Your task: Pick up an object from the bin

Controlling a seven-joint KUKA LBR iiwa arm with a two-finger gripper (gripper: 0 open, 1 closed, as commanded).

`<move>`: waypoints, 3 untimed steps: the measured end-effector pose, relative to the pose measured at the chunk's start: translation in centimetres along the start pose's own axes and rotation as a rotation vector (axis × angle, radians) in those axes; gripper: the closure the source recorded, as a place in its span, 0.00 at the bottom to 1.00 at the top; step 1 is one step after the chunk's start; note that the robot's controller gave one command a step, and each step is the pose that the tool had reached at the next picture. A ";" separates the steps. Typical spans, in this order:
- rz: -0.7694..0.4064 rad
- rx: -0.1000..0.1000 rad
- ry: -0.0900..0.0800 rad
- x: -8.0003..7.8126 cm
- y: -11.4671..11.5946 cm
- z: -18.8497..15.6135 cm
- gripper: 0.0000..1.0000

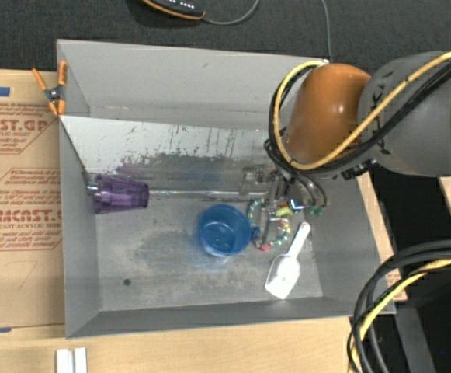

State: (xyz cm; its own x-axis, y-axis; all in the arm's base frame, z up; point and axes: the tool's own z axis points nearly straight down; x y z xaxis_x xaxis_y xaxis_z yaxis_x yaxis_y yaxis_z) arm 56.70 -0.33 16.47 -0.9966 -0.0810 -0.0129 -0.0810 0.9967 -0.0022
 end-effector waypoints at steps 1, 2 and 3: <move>0.091 -0.009 0.024 1.1 5.1 6.7 0.00; 0.164 -0.001 0.001 2.9 3.6 9.5 0.00; 0.403 -0.005 0.020 0.3 1.9 9.4 1.00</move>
Offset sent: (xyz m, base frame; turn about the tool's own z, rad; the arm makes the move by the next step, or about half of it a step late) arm -0.0298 0.0327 -0.0947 0.1648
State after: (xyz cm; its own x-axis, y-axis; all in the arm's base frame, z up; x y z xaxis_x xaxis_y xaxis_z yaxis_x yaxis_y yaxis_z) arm 56.41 1.48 7.08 -0.9487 0.3160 0.0074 0.3160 0.9487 0.0043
